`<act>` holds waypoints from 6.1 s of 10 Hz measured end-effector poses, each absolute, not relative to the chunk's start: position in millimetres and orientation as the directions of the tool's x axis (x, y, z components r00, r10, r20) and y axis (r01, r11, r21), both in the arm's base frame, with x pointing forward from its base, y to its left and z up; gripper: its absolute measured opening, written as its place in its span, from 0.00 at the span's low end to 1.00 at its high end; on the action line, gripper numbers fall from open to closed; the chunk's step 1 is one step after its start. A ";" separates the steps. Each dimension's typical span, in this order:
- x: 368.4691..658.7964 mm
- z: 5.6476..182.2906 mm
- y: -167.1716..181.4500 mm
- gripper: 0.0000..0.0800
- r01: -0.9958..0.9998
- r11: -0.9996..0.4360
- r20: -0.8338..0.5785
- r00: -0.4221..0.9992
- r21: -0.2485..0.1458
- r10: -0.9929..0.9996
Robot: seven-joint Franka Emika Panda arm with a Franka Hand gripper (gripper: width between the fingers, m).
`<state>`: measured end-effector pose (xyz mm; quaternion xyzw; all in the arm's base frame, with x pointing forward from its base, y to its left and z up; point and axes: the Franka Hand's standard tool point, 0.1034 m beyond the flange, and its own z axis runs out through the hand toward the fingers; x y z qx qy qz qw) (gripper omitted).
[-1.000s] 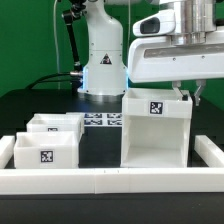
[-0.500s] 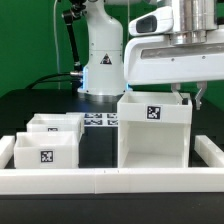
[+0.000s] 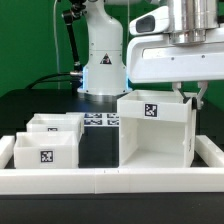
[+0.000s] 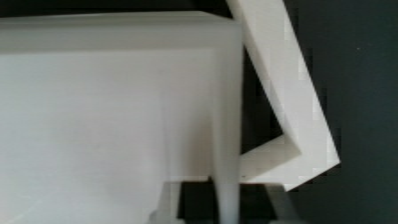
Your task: Assemble drawer
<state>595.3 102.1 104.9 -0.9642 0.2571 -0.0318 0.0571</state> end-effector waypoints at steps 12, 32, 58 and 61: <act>604.8 101.4 94.6 0.05 -0.985 -0.126 -0.144 0.142 -0.114 -0.979; 631.7 145.3 75.5 0.81 -0.898 -0.414 -0.169 0.435 -0.148 -0.885; 551.0 63.2 -78.8 0.81 0.210 -0.976 0.043 0.977 -0.054 0.208; 540.6 35.2 -85.9 0.81 0.208 -0.977 0.033 0.978 -0.037 0.207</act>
Offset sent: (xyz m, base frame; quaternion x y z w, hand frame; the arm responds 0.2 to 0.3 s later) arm 0.0032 -0.0022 -0.0160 -0.0319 -0.0303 0.2652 0.9632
